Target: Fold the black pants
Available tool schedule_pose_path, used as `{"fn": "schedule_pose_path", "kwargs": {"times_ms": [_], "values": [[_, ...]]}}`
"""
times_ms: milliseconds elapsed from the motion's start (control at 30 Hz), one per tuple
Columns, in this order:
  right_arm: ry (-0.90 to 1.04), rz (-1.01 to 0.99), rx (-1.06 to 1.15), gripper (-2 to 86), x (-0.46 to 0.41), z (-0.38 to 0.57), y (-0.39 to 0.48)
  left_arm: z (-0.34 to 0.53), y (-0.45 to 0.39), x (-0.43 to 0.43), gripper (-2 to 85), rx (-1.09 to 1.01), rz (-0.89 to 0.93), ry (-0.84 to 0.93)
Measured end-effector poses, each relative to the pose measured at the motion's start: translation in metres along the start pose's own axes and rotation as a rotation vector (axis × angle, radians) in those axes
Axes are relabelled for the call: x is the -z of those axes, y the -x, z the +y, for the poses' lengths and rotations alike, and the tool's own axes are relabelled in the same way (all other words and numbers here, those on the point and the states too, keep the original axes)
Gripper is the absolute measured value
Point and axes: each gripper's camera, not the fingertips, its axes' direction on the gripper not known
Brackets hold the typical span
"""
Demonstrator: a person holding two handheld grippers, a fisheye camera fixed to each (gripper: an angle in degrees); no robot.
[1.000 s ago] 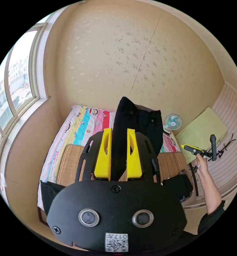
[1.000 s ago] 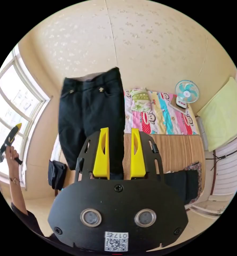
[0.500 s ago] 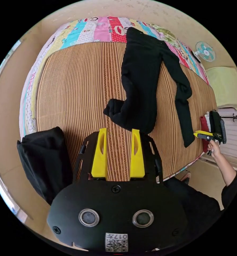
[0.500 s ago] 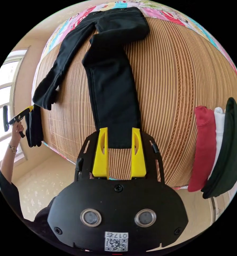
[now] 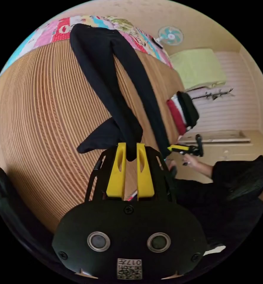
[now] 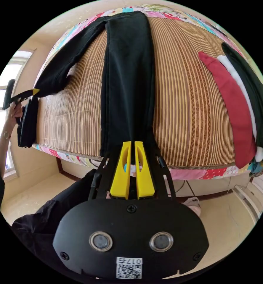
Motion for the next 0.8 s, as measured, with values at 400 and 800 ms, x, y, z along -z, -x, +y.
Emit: {"fn": "schedule_pose_path", "kwargs": {"times_ms": [400, 800], "values": [[-0.141, -0.142, -0.222, 10.9, 0.047, -0.004, -0.064, 0.121, 0.072, 0.038, 12.7, 0.359, -0.263, -0.216], [-0.05, 0.0, -0.08, 12.7, 0.052, -0.02, -0.058, 0.066, 0.114, -0.036, 2.8, 0.137, 0.013, 0.232]]}}
